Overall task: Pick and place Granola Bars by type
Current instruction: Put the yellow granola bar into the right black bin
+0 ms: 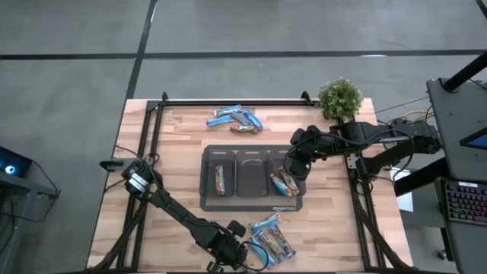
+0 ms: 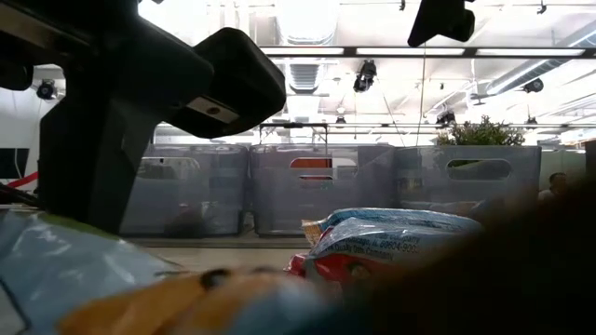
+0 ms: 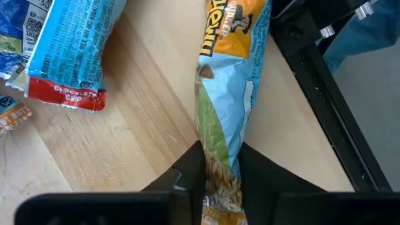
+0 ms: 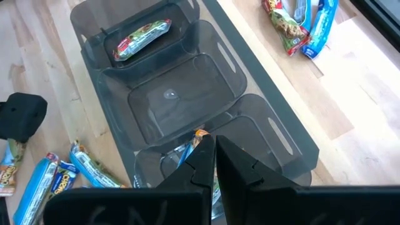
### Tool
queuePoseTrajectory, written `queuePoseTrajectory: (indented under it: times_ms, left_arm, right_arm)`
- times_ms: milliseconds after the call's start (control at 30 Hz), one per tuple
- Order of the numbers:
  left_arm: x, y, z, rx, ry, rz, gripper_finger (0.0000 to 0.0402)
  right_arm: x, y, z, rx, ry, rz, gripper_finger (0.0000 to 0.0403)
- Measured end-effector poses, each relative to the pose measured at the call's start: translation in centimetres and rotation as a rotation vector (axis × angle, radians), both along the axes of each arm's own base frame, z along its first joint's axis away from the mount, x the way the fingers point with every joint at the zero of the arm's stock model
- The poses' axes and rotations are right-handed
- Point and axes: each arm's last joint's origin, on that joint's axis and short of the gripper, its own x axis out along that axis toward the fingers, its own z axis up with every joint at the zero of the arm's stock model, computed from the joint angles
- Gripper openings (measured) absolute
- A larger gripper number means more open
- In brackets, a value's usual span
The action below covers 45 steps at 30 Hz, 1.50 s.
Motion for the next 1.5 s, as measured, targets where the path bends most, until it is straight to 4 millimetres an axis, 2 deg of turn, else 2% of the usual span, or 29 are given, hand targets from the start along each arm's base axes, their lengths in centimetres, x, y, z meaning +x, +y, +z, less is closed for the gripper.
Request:
queuePoseTrajectory:
  times_ms: [300, 500, 633, 933, 1167, 1500]
  left_arm:
    - [0.1, 0.1, 0.3, -0.006, -0.002, 0.011, 0.0053]
    - [0.2, 0.5, 1.5, 0.011, 0.016, 0.014, 0.0053]
    - [0.3, 0.7, 2.7, 0.047, 0.041, -0.01, 0.0053]
    - [1.1, 1.7, 7.0, 0.084, 0.058, 0.0, 0.0053]
    - [1.5, 3.6, 9.9, 0.185, 0.058, -0.002, 0.0053]
    - [3.7, 7.9, 12.7, 0.22, -0.004, 0.143, 0.0053]
  right_arm:
    - [0.0, 0.0, 0.0, -0.001, 0.0, -0.001, 0.0008]
    - [0.0, 0.0, 0.0, -0.001, 0.0, -0.001, 0.0008]
    - [0.0, 0.0, 0.0, -0.001, 0.0, -0.001, 0.0008]
    - [0.0, 0.0, 0.0, 0.0, 0.0, 0.0, 0.0008]
    - [0.0, 0.0, 0.0, -0.001, 0.001, 0.002, 0.0008]
    - [-0.9, -0.1, 0.5, -0.006, -0.004, 0.01, 0.0008]
